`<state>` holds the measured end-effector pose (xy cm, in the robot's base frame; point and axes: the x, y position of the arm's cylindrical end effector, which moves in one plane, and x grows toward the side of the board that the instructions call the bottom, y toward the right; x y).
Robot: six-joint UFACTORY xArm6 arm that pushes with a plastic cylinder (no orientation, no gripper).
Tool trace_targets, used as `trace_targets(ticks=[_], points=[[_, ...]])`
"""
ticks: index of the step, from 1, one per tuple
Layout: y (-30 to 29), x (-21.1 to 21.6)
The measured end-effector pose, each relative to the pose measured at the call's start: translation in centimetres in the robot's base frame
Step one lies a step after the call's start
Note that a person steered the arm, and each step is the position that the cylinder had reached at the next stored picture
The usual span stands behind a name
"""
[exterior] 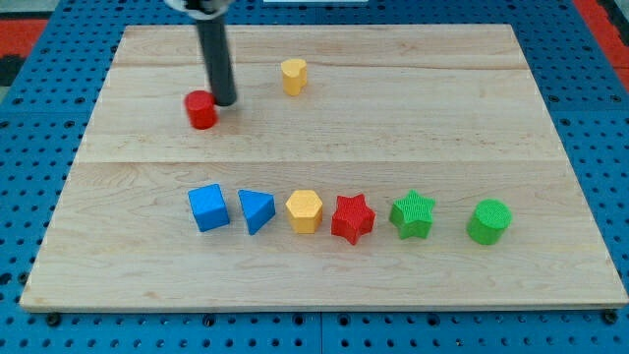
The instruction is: Slide the red circle towards the center left
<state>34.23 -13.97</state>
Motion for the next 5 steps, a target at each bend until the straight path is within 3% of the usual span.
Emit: trace_targets(ticks=[1, 2, 4, 5], points=[[-1.4, 1.9], [-1.7, 0.1], [-7.8, 0.2], [-6.4, 3.4]])
